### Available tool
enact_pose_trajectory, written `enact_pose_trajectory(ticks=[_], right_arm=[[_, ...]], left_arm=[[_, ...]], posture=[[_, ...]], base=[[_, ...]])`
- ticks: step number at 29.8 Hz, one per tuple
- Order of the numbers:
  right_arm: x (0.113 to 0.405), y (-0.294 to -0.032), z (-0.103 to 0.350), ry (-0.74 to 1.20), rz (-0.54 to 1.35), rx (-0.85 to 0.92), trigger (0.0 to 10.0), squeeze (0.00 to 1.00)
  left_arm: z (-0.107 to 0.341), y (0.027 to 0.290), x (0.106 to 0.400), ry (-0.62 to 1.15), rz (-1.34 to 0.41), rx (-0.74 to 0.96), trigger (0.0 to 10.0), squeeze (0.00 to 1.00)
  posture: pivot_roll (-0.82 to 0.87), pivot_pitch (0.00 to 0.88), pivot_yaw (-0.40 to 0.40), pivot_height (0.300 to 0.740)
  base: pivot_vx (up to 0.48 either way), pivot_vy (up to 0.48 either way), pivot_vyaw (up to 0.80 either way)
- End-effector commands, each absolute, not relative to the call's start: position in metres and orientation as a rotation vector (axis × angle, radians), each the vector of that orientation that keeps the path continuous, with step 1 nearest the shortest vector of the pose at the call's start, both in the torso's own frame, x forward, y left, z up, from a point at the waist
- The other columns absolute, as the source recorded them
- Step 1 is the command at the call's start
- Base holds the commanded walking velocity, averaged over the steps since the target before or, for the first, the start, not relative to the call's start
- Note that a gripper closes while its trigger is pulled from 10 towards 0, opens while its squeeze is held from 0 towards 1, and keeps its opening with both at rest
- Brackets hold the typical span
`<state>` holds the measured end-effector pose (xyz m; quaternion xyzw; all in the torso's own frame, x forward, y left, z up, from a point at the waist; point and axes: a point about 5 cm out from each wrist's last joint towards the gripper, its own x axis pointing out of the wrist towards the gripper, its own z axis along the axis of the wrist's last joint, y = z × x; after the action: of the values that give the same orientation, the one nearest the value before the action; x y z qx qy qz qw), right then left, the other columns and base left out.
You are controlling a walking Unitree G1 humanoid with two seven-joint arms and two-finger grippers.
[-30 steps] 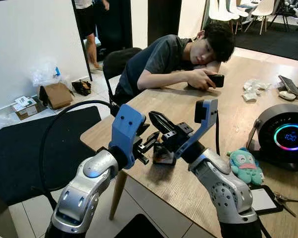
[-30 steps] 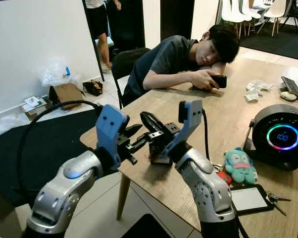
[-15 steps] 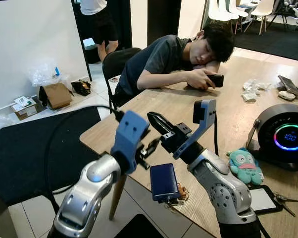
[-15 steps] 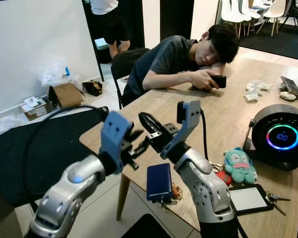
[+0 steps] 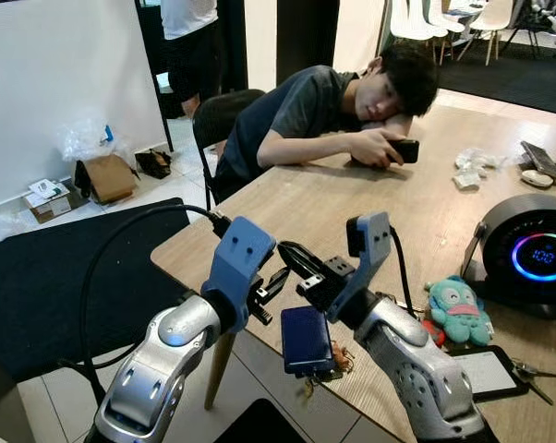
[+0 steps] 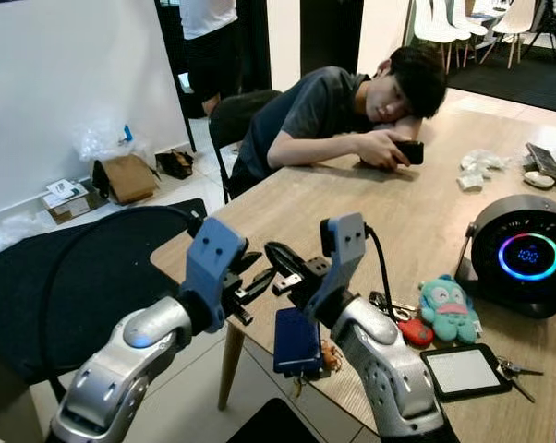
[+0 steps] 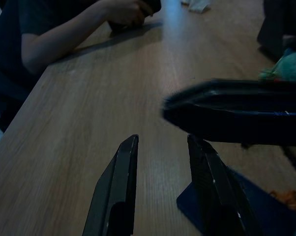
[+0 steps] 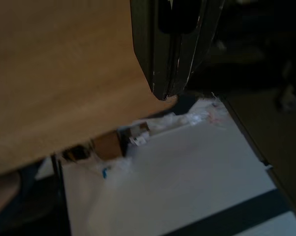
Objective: Hang keys on a hook
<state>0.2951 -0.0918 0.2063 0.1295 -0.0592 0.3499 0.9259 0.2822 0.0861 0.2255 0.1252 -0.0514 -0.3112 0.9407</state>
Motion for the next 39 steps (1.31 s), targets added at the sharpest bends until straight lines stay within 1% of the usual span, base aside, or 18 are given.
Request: enact_pose_trajectory(ticks=[1, 2, 3, 7, 11, 17, 18, 19, 20, 21, 26, 27, 28, 29, 34, 39], right_arm=[[0.291, -0.095, 0.198, -0.069, 0.676, 0.358, 10.0, 0.0], [0.289, -0.102, 0.194, -0.038, 0.624, 0.461, 10.0, 0.0], [0.287, -0.105, 0.19, -0.015, 0.592, 0.521, 10.0, 0.0], [0.28, -0.108, 0.18, 0.041, 0.546, 0.622, 10.0, 0.0], [0.27, -0.111, 0.17, 0.086, 0.486, 0.692, 10.0, 0.0], [0.258, -0.12, 0.161, 0.147, 0.384, 0.722, 10.0, 0.0], [0.258, -0.122, 0.16, 0.162, 0.366, 0.736, 10.0, 0.06], [0.258, -0.123, 0.159, 0.172, 0.355, 0.746, 10.0, 0.06], [0.258, -0.126, 0.158, 0.179, 0.339, 0.757, 10.0, 0.97], [0.259, -0.127, 0.157, 0.188, 0.324, 0.774, 10.0, 1.0], [0.259, -0.131, 0.153, 0.208, 0.291, 0.809, 10.0, 1.0], [0.26, -0.132, 0.151, 0.22, 0.271, 0.833, 10.0, 0.46], [0.261, -0.133, 0.149, 0.228, 0.257, 0.851, 10.0, 0.46], [0.262, -0.133, 0.148, 0.235, 0.255, 0.874, 10.0, 0.0], [0.265, -0.132, 0.145, 0.259, 0.233, 0.963, 10.0, 0.0], [0.27, -0.132, 0.14, 0.295, 0.217, 1.011, 10.0, 0.0]], left_arm=[[0.225, 0.091, 0.281, -0.114, -0.627, 0.269, 10.0, 0.0], [0.225, 0.091, 0.281, -0.112, -0.626, 0.271, 10.0, 0.0], [0.224, 0.092, 0.281, -0.112, -0.626, 0.271, 10.0, 0.0], [0.224, 0.09, 0.282, -0.111, -0.632, 0.274, 10.0, 0.0], [0.225, 0.09, 0.282, -0.113, -0.634, 0.278, 10.0, 0.0], [0.224, 0.09, 0.282, -0.11, -0.635, 0.277, 10.0, 0.0], [0.224, 0.089, 0.282, -0.11, -0.636, 0.277, 10.0, 0.0], [0.223, 0.089, 0.283, -0.109, -0.637, 0.277, 10.0, 0.0], [0.223, 0.089, 0.283, -0.109, -0.638, 0.278, 10.0, 0.0], [0.223, 0.089, 0.283, -0.109, -0.639, 0.278, 10.0, 0.0], [0.223, 0.089, 0.284, -0.11, -0.637, 0.28, 10.0, 0.0], [0.223, 0.089, 0.284, -0.109, -0.636, 0.281, 10.0, 0.0], [0.223, 0.09, 0.284, -0.108, -0.636, 0.282, 10.0, 0.0], [0.223, 0.09, 0.284, -0.107, -0.635, 0.282, 10.0, 0.0], [0.223, 0.09, 0.284, -0.106, -0.635, 0.286, 10.0, 0.0], [0.223, 0.091, 0.284, -0.107, -0.633, 0.288, 10.0, 0.0]], posture=[[0.06, 0.14, 0.036, 0.74], [0.05, 0.141, 0.039, 0.74], [0.05, 0.141, 0.04, 0.74], [0.05, 0.146, 0.042, 0.74], [0.05, 0.153, 0.04, 0.74], [0.04, 0.162, 0.042, 0.74], [0.04, 0.162, 0.043, 0.74], [0.04, 0.163, 0.043, 0.74], [0.04, 0.163, 0.043, 0.74], [0.04, 0.162, 0.043, 0.74], [0.04, 0.163, 0.043, 0.74], [0.04, 0.161, 0.044, 0.74], [0.04, 0.161, 0.044, 0.74], [0.04, 0.162, 0.046, 0.74], [0.05, 0.162, 0.046, 0.74], [0.05, 0.161, 0.051, 0.74]], base=[[0.0, 0.0, 0.0], [0.0, 0.0, 0.0], [0.0, 0.0, 0.0], [0.0, 0.0, 0.0], [0.0, 0.0, 0.0], [0.0, 0.0, 0.0], [0.0, 0.0, 0.0], [0.0, 0.0, 0.0], [0.0, 0.0, 0.0], [0.0, 0.0, 0.0], [0.0, 0.0, 0.0], [0.0, 0.0, 0.0], [0.0, 0.0, 0.0], [0.0, 0.0, 0.0], [0.0, 0.0, 0.0], [0.0, 0.0, 0.0]])
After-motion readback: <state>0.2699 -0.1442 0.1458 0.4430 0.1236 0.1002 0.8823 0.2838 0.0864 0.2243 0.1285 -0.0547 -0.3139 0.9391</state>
